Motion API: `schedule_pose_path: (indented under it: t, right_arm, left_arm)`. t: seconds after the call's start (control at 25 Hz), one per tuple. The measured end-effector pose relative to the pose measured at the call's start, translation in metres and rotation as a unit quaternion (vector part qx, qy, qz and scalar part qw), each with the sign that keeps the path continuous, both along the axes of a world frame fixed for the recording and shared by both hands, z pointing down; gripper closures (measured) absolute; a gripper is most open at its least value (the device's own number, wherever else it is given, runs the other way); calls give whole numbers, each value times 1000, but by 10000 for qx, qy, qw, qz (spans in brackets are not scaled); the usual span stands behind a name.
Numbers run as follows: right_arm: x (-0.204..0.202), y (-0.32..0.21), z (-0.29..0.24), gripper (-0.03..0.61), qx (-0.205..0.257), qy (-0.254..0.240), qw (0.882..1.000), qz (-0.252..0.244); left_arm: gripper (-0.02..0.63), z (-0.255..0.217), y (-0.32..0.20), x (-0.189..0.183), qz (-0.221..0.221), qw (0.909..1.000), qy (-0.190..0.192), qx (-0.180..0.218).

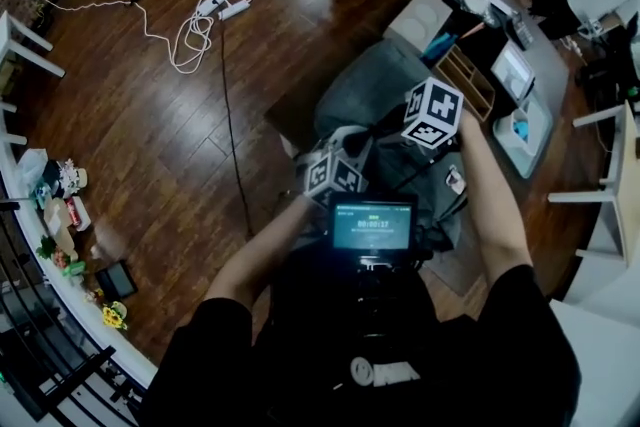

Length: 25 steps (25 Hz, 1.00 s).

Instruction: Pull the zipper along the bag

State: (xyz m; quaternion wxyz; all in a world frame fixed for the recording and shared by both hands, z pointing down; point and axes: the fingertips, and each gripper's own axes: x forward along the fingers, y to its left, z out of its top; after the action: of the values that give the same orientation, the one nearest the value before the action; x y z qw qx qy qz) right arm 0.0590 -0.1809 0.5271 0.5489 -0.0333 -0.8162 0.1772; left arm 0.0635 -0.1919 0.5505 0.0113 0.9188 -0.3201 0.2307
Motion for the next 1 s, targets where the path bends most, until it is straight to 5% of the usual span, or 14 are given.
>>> schedule_pose_path:
  t: [0.48,0.72,0.8,0.88,1.0]
  right_arm:
    - [0,-20,18,486,412,353,9950,839]
    - [2,-33,23,486,-167,478,9768,2082]
    - [3,-37,24,531,-288,466,9692,2402]
    - [4,-38,23,541,-291,351,9628,2664]
    - [3,-36,18,558,-159,-82,9478,3183]
  left_arm:
    - [615,4,-3,2,124,9999,-81,35]
    - [615,-5,-3,5,226,9997,0,30]
    - [615,-4,-5,5,218,9998,18,4]
    - [614,-10,-10,-1,26,9996,272,-35]
    - [615,-40,-31,-24,-663,9910,1139,237]
